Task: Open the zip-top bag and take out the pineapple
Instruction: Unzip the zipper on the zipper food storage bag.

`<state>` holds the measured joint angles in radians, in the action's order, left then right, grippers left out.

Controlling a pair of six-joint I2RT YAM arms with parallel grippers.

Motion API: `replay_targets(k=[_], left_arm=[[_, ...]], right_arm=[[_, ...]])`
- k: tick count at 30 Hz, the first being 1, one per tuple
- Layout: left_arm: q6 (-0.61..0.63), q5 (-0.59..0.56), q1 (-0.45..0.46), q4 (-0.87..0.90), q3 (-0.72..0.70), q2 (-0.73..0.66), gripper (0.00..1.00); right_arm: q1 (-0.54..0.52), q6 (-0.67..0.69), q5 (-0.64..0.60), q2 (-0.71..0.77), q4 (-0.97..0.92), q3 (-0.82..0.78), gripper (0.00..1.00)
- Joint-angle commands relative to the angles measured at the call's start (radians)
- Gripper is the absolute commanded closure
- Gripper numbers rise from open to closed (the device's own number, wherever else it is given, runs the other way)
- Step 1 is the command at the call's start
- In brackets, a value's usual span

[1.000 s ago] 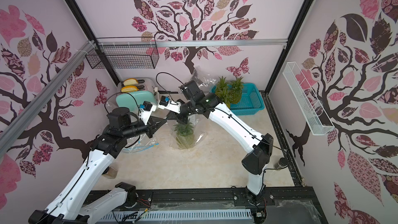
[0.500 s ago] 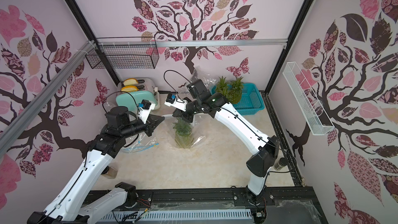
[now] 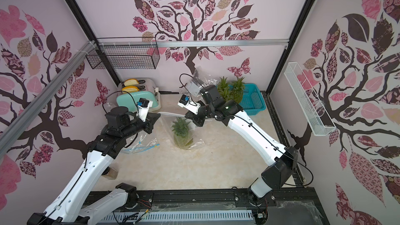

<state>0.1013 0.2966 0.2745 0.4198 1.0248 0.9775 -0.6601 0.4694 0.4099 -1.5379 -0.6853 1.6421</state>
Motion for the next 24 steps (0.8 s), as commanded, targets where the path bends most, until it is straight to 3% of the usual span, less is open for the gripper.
replay_targets(k=[1, 9, 24], left_arm=[[-0.017, -0.133, -0.018, -0.080, 0.044, 0.000, 1.00], [-0.013, -0.183, -0.020, -0.100, 0.099, 0.073, 1.00], [-0.037, -0.198, -0.023, -0.209, 0.169, 0.214, 1.00]], right_arm=[[0.025, -0.057, -0.095, 0.082, -0.018, -0.034, 0.98], [0.025, -0.132, -0.155, 0.263, 0.017, -0.195, 0.98], [0.026, -0.202, -0.160, 0.464, -0.035, -0.289, 0.97]])
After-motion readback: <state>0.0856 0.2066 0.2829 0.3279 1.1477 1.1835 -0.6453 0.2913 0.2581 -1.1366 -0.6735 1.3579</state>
